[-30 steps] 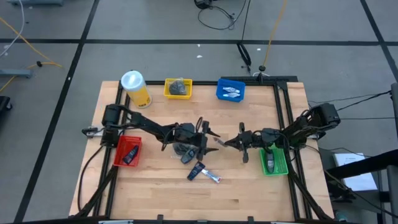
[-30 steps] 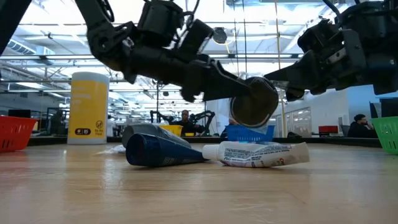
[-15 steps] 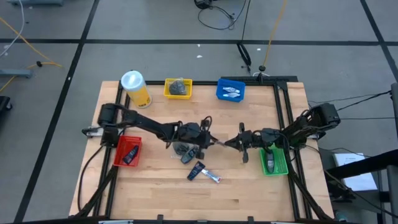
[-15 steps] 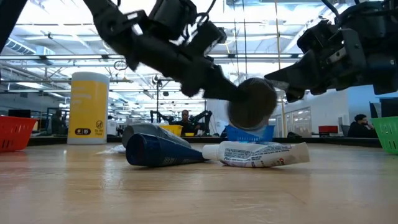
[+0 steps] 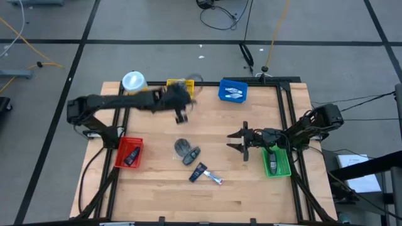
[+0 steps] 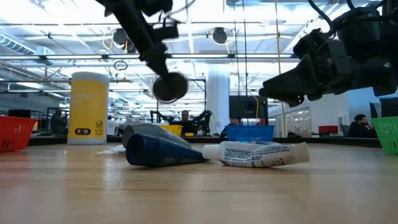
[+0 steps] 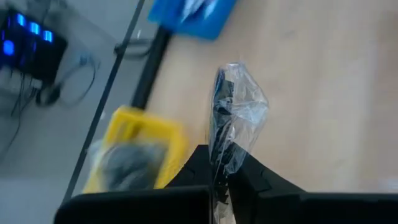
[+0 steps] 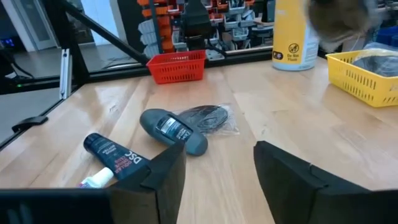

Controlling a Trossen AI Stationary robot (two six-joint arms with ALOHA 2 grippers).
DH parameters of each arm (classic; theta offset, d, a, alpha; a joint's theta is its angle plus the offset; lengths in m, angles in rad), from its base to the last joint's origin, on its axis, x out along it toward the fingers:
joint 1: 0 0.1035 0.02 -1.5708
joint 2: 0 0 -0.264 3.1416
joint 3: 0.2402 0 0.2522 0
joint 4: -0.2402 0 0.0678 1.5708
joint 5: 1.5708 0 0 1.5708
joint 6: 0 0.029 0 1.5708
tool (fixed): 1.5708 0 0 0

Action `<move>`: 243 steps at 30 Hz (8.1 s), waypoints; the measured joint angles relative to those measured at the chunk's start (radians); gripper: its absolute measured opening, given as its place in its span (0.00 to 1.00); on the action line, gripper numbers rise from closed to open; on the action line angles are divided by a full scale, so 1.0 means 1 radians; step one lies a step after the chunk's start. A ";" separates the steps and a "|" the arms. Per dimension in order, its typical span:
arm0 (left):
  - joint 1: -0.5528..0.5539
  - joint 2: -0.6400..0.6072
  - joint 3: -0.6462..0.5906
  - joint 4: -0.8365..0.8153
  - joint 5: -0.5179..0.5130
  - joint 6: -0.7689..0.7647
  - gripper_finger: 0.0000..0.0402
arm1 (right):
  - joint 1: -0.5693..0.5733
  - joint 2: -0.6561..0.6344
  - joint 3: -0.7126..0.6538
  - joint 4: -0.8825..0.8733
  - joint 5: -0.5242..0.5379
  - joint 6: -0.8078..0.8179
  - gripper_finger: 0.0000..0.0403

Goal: Pick & Place Travel size toiletries
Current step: Put the black hairbrush into the yellow bin, then put the gray deodorant into the green bin

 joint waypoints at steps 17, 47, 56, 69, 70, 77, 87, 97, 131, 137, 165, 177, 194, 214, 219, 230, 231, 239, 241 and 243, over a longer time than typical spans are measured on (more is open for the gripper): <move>0.528 0.204 0.030 0.100 0.451 0.113 0.04 | 0.003 0.000 -0.001 -0.025 -0.002 0.023 0.43; 0.513 0.225 0.029 0.237 0.363 -0.028 0.38 | 0.003 0.000 -0.001 -0.053 -0.003 0.026 0.42; 0.495 0.354 0.029 0.344 0.191 -0.100 0.08 | 0.003 0.000 -0.001 -0.053 -0.004 0.053 0.42; 0.416 0.306 0.028 0.335 0.259 0.054 0.08 | 0.010 -0.010 -0.001 -0.046 -0.006 0.032 0.42; 0.409 0.283 0.028 0.330 0.258 0.061 0.08 | 0.010 -0.019 -0.001 -0.039 -0.009 0.028 0.42; 0.344 0.088 0.027 0.248 0.296 0.042 0.13 | 0.010 -0.070 0.000 -0.044 -0.263 0.064 0.42; 0.103 -0.104 -0.207 0.402 0.477 0.021 0.08 | 0.015 -0.071 0.027 -0.164 -0.258 0.101 0.42; -0.309 -0.148 -0.411 0.474 0.342 -0.213 0.01 | 0.089 -0.038 0.346 -0.710 -0.201 -0.081 0.56; -0.660 -0.148 -0.781 0.775 -0.182 -0.833 0.04 | -0.038 0.595 0.903 -0.636 -0.551 -0.422 0.76; -0.659 -0.148 -0.781 0.785 -0.234 -0.822 0.02 | -0.044 0.598 0.900 -0.650 -0.527 -0.412 0.76; -0.656 -0.148 -0.779 0.969 -0.230 -0.674 0.07 | -0.047 0.710 0.913 -0.585 -0.450 -0.347 0.68; -0.661 -0.208 -0.778 0.824 -0.002 -0.771 0.43 | -0.058 0.546 0.920 -0.750 -0.424 -0.278 0.67; -0.629 -0.030 -0.779 0.834 -0.029 -0.788 0.21 | -0.091 0.647 1.121 -0.898 -0.498 -0.527 0.86; -0.600 -0.273 -0.774 0.538 0.017 -0.887 0.18 | -0.088 0.641 1.124 -1.024 -0.448 -0.393 0.55; -0.711 -0.271 -0.789 0.502 0.050 -1.001 0.18 | -0.089 0.641 1.124 -1.019 -0.448 -0.389 0.49; -0.731 -0.006 -0.819 0.919 -0.064 -0.973 0.18 | -0.087 0.641 1.124 -1.016 -0.450 -0.311 0.66; -0.721 0.012 -0.819 0.955 -0.064 -0.959 0.18 | -0.085 0.641 1.124 -1.016 -0.450 -0.311 0.67; -0.657 0.057 -0.819 1.038 -0.056 -0.888 0.18 | -0.075 0.636 1.124 -1.062 -0.433 -0.261 0.59; -0.651 0.046 -0.819 1.026 -0.053 -0.876 0.18 | -0.074 0.606 1.124 -1.143 -0.417 -0.228 0.51; -0.652 0.028 -0.819 1.013 -0.053 -0.873 0.18 | -0.061 0.572 1.124 -1.243 -0.359 -0.206 0.49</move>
